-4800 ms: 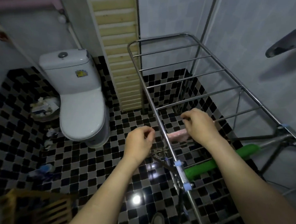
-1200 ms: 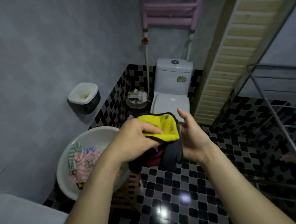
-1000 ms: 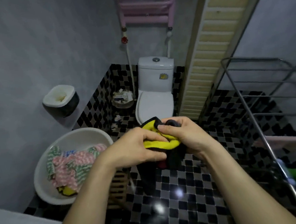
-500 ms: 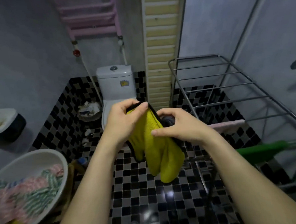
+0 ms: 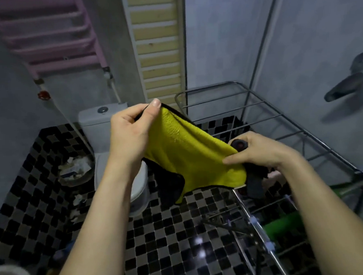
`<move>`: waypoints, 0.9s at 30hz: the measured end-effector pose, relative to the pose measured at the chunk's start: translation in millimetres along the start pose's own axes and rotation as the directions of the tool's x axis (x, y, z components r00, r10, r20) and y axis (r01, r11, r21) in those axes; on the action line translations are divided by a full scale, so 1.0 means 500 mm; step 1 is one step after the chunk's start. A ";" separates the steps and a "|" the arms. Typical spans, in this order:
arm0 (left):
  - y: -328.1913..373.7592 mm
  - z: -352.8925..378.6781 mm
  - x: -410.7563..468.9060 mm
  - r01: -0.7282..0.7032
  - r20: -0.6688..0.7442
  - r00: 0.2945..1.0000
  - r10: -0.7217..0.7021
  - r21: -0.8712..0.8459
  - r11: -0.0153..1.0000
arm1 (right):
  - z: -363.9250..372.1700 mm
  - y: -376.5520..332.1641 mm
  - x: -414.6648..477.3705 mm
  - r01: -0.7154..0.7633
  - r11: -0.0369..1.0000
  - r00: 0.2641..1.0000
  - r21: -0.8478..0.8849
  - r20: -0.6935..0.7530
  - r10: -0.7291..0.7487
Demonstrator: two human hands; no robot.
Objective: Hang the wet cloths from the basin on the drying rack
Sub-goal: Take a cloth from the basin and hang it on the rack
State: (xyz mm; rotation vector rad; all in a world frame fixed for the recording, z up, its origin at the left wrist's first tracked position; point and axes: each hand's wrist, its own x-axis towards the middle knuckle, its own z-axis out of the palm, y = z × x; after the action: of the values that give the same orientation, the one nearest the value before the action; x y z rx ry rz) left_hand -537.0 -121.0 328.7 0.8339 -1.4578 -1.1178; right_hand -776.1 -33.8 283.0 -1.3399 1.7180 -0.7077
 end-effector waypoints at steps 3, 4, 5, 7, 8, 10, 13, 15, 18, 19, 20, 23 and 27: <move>-0.026 0.027 0.063 0.012 0.069 0.998 -0.010 -0.030 0.999 | -0.057 0.012 0.019 -0.026 0.995 1.000 0.100 0.007 0.025; -0.031 0.033 0.078 0.005 0.093 0.996 -0.001 -0.039 0.999 | -0.071 0.018 0.024 -0.023 0.993 1.000 0.117 -0.014 0.025; -0.043 0.050 0.099 -0.001 0.126 0.992 0.007 -0.052 0.999 | -0.094 0.027 0.028 -0.031 0.989 0.998 0.143 -0.056 0.039; -0.054 0.065 0.112 -0.005 0.156 0.988 0.016 -0.068 0.998 | -0.118 0.035 0.025 -0.027 0.981 0.989 0.194 -0.134 0.054; -0.060 0.079 0.119 0.014 0.177 0.984 0.001 -0.082 0.996 | -0.131 0.044 0.024 -0.022 0.973 0.980 0.229 -0.188 0.067; -0.069 0.120 0.131 0.040 0.234 0.972 -0.015 -0.104 0.994 | -0.161 0.065 0.023 -0.008 0.948 0.929 0.317 -0.349 0.124; -0.078 0.185 0.135 -0.005 0.305 0.952 0.036 -0.102 0.995 | -0.201 0.105 0.023 0.010 0.936 0.730 0.351 -0.642 0.233; -0.093 0.235 0.137 -0.045 0.361 0.929 0.084 -0.114 0.993 | -0.232 0.139 0.024 0.012 0.959 0.608 0.282 -0.764 0.217; -0.138 0.279 0.135 -0.060 0.399 0.912 0.092 -0.091 0.994 | -0.261 0.168 0.027 0.041 0.976 0.533 0.213 -0.831 0.159; -0.161 0.285 0.136 -0.060 0.420 0.904 0.073 -0.044 0.997 | -0.270 0.172 0.028 0.045 0.983 0.524 0.176 -0.842 0.126; -0.183 0.291 0.136 -0.064 0.464 0.885 0.031 0.055 0.996 | -0.280 0.175 0.030 0.045 0.990 0.530 0.133 -0.843 0.089; -0.254 0.308 0.138 -0.152 0.652 0.698 -0.296 0.539 0.828 | -0.303 0.174 0.044 0.017 0.999 0.609 -0.039 -0.792 -0.041; -0.269 0.371 0.121 -0.335 0.720 0.559 -0.411 0.650 0.682 | -0.301 0.154 0.083 -0.052 0.941 0.756 -0.333 -0.630 -0.181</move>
State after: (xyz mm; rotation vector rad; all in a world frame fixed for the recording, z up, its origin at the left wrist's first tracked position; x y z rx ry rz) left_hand -739.9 -182.2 222.3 0.8974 -2.8905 -0.9630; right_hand -948.2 -61.0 284.0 -1.4865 2.4508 -1.0539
